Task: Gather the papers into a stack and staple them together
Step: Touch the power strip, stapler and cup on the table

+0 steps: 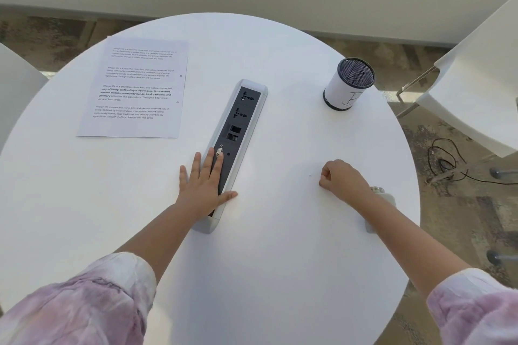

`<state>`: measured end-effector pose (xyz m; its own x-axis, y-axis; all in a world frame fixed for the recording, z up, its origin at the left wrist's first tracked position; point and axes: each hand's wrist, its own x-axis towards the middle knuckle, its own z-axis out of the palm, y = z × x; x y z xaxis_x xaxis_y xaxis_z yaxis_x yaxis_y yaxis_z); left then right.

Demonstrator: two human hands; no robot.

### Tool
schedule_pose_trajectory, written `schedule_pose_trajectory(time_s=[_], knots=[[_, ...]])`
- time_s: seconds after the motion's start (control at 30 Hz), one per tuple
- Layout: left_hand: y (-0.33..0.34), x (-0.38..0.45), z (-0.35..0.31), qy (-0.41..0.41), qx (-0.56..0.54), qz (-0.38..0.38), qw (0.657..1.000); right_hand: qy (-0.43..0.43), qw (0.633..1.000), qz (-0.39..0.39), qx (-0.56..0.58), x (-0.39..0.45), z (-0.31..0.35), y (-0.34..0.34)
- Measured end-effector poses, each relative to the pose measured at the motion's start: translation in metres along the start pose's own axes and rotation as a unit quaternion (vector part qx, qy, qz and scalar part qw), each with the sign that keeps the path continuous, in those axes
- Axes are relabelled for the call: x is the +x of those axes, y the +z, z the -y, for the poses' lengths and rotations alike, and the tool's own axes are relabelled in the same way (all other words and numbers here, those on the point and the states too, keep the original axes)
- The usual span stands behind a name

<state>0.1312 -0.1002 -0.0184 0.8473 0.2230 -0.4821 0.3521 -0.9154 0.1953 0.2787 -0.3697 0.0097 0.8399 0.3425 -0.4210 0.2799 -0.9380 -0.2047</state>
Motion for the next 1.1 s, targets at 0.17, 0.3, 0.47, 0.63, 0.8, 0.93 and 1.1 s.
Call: schedule_pose_trajectory(time_s=[0.17, 0.3, 0.47, 0.63, 0.8, 0.93, 1.1], knots=[[0.001, 0.000, 0.000, 0.004, -0.003, -0.002, 1.000, 0.032, 0.994, -0.102, 0.036, 0.022, 0.000, -0.043], [0.000, 0.002, 0.000, 0.004, 0.002, 0.013, 1.000, 0.019, 0.978, -0.187, 0.094, 0.045, 0.009, -0.106], [-0.003, 0.005, 0.002, 0.006, 0.011, 0.042, 0.999, 0.068, 0.947, -0.225, 0.218, 0.082, 0.005, -0.152], [-0.003, 0.005, 0.003, 0.006, 0.004, 0.044, 0.999, 0.111, 0.939, -0.233, 0.227, 0.112, -0.004, -0.160], [-0.005, 0.004, 0.004, 0.009, -0.003, 0.058, 0.998, 0.118, 0.942, -0.235, 0.207, 0.126, -0.013, -0.159], [-0.006, 0.003, 0.003, 0.010, -0.007, 0.060, 0.998, 0.115, 0.943, -0.229, 0.212, 0.121, -0.014, -0.155], [-0.006, 0.003, 0.002, 0.007, -0.006, 0.060, 0.998, 0.095, 0.936, -0.238, 0.241, 0.106, -0.007, -0.136]])
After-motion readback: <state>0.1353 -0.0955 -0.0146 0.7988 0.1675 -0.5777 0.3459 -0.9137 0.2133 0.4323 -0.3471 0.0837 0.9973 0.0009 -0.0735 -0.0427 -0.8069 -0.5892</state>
